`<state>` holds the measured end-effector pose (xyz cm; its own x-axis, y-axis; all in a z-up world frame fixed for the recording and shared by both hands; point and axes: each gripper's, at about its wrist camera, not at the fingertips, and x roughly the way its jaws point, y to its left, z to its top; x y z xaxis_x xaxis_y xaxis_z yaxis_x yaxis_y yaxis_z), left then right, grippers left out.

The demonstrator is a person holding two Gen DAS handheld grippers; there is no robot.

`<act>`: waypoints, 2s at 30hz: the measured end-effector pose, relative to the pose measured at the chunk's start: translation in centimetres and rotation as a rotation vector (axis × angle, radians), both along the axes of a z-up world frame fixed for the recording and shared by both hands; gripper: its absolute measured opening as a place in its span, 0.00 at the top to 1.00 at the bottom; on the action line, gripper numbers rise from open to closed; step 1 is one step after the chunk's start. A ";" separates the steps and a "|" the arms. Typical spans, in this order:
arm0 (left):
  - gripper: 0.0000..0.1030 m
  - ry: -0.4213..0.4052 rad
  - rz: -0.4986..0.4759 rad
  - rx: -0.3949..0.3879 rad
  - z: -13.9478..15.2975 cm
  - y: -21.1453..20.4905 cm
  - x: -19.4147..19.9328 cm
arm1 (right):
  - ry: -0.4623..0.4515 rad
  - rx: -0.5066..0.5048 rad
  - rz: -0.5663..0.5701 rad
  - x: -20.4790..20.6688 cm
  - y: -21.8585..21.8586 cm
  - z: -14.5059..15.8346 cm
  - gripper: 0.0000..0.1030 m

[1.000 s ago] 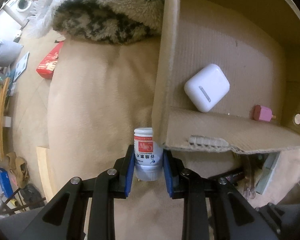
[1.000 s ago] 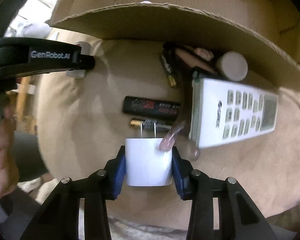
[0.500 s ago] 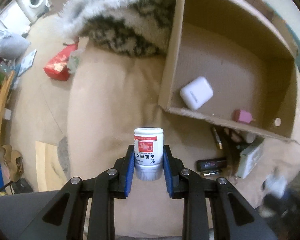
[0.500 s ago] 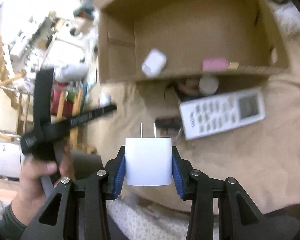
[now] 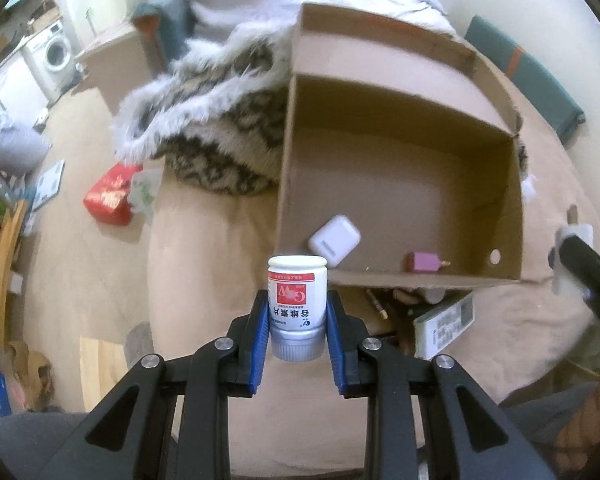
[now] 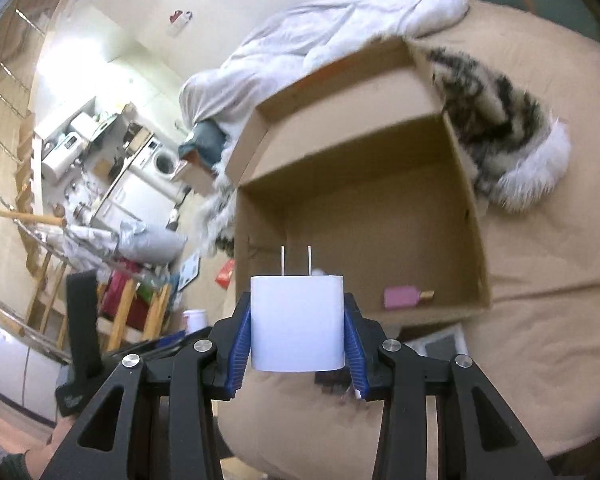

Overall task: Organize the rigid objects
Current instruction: 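Lower the medicine bottle and white plug into the box and open both grippers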

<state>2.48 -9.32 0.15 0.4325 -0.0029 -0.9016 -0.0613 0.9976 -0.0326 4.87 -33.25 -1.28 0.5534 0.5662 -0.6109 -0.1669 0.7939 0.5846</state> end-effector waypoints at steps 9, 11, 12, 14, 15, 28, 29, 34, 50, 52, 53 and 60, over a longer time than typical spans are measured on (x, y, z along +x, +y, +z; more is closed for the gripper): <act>0.77 -0.027 -0.052 0.002 0.5 -2.0 3.5 | -0.049 -0.096 -0.008 3.0 -0.7 1.9 0.58; 0.77 -0.034 -0.049 -0.008 0.6 -2.2 4.4 | -0.045 -0.104 -0.012 4.0 -0.7 1.8 0.57; 0.77 -0.034 -0.051 -0.015 0.6 -2.4 5.0 | -0.039 -0.100 -0.015 4.6 -0.7 1.8 0.58; 0.77 -0.026 -0.057 -0.023 0.3 -2.7 5.9 | -0.020 -0.095 -0.013 5.7 -0.7 1.5 0.58; 0.77 -0.017 -0.058 -0.025 -0.1 -2.9 6.6 | -0.010 -0.104 -0.012 6.2 -0.6 1.4 0.57; 0.77 0.023 -0.075 -0.039 -5.9 -3.7 10.0 | 0.150 -0.161 0.038 8.8 1.6 -5.3 0.57; 0.77 0.018 -0.081 -0.036 -6.0 -3.9 10.1 | 0.153 -0.172 0.045 8.8 1.9 -5.5 0.58; 0.77 -0.017 -0.122 0.014 -6.1 -4.7 9.8 | 0.182 -0.247 0.069 9.3 2.9 -6.8 0.57; 0.77 0.030 -0.112 0.036 -8.0 -4.6 10.5 | 0.313 -0.328 0.043 10.9 2.9 -9.8 0.57; 0.77 0.026 -0.109 0.038 -8.1 -4.4 10.6 | 0.311 -0.323 0.041 10.9 2.9 -9.7 0.57; 0.77 0.025 -0.109 0.040 -8.1 -4.3 10.7 | 0.309 -0.323 0.040 10.9 2.8 -9.6 0.57; 0.77 0.022 -0.099 0.050 -7.7 -4.4 10.2 | 0.338 -0.283 -0.004 11.1 1.7 -9.7 0.56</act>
<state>12.71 -13.74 -7.59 0.4122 0.0007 -0.9111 0.0374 0.9991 0.0177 15.99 -31.51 -11.02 0.2982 0.3488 -0.8885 -0.0001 0.9308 0.3654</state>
